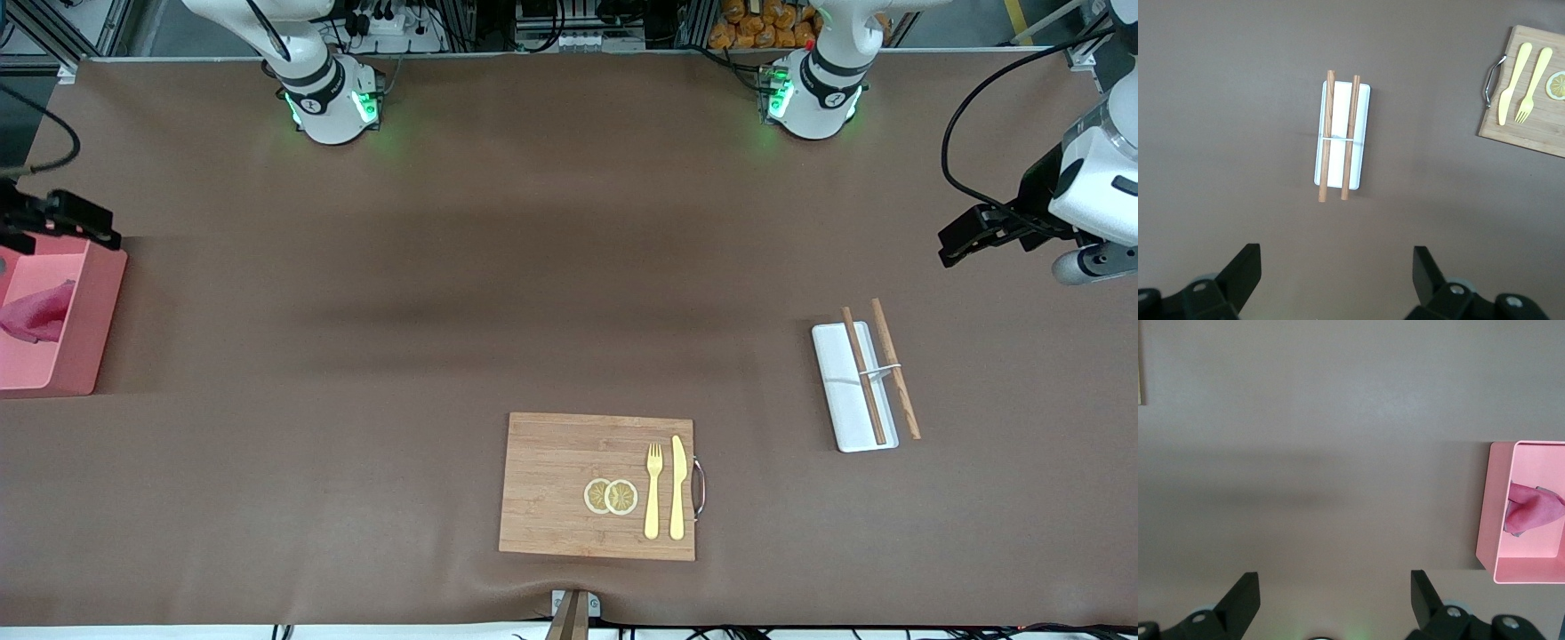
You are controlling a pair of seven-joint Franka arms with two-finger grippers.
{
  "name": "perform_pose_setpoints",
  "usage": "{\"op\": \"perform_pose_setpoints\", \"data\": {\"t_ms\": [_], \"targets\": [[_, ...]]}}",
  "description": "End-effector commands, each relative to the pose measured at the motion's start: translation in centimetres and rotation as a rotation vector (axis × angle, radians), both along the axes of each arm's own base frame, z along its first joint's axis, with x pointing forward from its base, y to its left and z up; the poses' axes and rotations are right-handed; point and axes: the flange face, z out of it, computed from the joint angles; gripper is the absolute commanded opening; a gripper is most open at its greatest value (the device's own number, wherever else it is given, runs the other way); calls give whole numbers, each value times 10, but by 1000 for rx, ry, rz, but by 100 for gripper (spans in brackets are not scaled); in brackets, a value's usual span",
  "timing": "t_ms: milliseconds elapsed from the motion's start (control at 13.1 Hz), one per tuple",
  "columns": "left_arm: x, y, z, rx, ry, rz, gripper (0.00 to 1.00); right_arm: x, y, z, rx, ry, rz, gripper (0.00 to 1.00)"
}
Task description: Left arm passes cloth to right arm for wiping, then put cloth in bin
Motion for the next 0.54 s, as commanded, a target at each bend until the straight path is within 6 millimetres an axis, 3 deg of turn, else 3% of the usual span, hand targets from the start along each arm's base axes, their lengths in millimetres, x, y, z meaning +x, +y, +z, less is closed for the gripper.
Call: {"op": "perform_pose_setpoints", "data": {"t_ms": [0, 460], "targets": [[-6, 1, 7, -12, -4, 7, 100, -19, -7, -3, 14, -41, -28, 100], [-6, 1, 7, -12, -7, 7, 100, -16, -10, 4, 36, -81, -25, 100]]}}
